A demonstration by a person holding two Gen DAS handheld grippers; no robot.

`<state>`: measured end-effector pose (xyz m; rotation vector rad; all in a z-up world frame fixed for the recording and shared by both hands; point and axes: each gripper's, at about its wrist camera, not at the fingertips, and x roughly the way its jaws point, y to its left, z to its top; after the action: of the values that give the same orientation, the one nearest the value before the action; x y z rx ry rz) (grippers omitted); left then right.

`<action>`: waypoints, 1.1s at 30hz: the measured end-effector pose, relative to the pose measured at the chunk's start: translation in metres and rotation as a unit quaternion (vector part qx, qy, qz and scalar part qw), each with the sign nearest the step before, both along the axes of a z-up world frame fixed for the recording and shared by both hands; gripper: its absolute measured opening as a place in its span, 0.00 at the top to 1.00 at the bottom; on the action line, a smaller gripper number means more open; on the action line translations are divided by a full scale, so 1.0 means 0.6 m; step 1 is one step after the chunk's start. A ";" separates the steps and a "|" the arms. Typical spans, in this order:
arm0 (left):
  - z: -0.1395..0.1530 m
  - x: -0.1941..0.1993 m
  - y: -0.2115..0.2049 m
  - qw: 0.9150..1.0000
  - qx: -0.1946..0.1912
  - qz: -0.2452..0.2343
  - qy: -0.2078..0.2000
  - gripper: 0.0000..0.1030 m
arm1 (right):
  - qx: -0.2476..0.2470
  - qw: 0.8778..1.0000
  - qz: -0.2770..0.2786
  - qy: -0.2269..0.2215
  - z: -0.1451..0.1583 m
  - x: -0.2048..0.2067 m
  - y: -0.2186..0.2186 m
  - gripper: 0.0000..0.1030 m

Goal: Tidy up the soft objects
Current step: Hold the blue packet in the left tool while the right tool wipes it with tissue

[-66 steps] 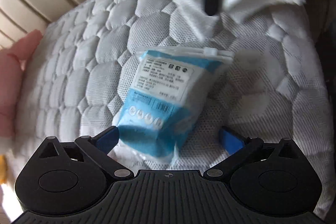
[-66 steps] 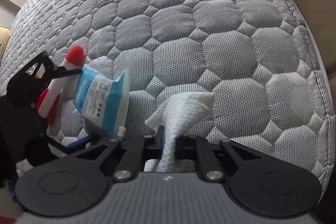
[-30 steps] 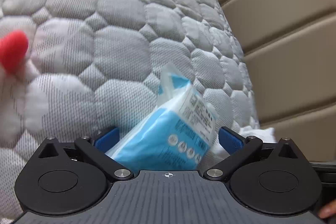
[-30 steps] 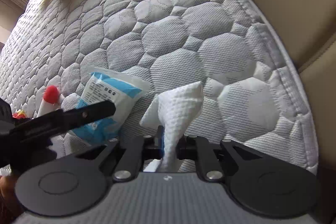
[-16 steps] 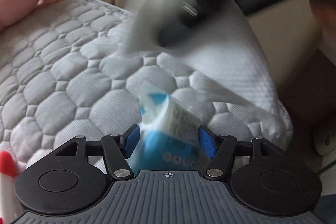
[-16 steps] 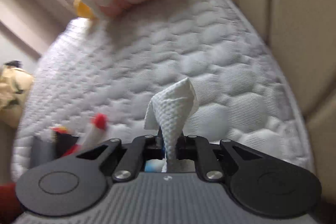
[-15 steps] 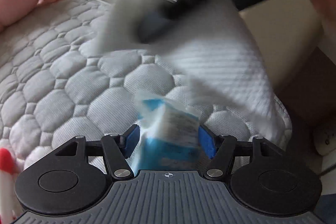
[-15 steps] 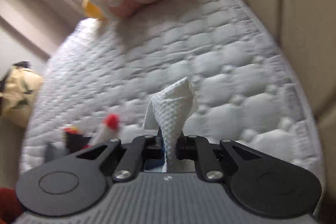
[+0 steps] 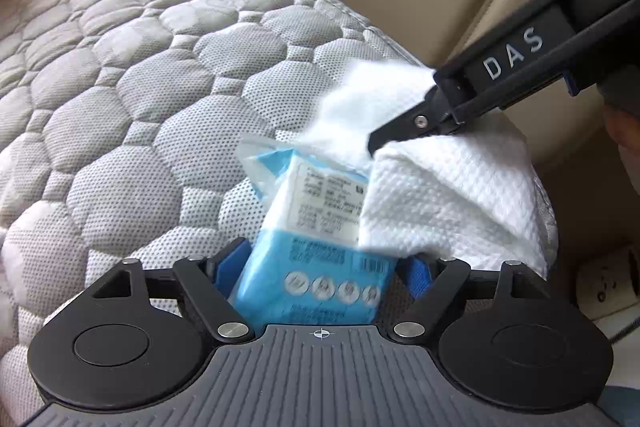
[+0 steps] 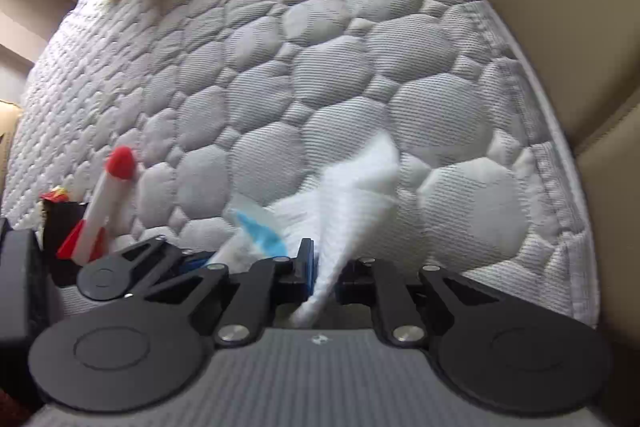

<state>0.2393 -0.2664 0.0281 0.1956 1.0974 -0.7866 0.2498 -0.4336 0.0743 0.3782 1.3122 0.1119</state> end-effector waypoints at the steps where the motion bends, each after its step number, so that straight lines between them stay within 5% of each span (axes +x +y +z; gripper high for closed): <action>1: -0.001 0.004 -0.003 1.000 -0.001 0.003 0.000 0.20 | -0.002 1.000 -0.003 0.000 -0.003 -0.001 -0.006 0.89; 6: -0.003 0.034 -0.015 0.999 -0.021 0.027 0.012 0.36 | 0.003 1.000 -0.026 -0.016 0.007 -0.006 -0.038 0.90; 16: 0.019 0.102 0.003 0.994 -0.016 0.110 0.012 0.36 | -0.025 0.999 -0.021 -0.002 0.001 -0.019 -0.056 0.84; 18: 0.026 0.112 0.029 0.990 -0.027 0.140 0.010 0.28 | -0.047 0.999 -0.009 -0.001 -0.005 -0.027 -0.049 0.78; 20: 0.031 0.114 0.057 0.986 -0.031 0.162 0.007 0.18 | -0.072 0.997 0.004 -0.003 -0.008 -0.035 -0.042 0.55; 22: 0.033 0.110 0.076 0.986 -0.024 0.164 0.002 0.15 | -0.108 0.994 0.022 -0.014 -0.008 -0.044 -0.031 0.48; 26: 0.039 0.081 0.093 0.990 0.004 0.144 -0.010 0.10 | -0.209 0.973 0.081 -0.045 -0.009 -0.061 0.002 0.28; 29: 0.040 0.058 0.098 0.991 0.014 0.135 -0.013 0.09 | -0.236 0.963 0.115 -0.055 -0.011 -0.070 0.026 0.25; 33: 0.039 0.043 0.101 0.990 0.004 0.140 -0.006 0.09 | -0.200 0.975 0.081 -0.055 -0.011 -0.065 0.020 0.26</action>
<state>0.2649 -0.2059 0.0516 0.0517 1.0885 -0.5287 0.2108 -0.4219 0.0677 -0.0773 1.2189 0.0029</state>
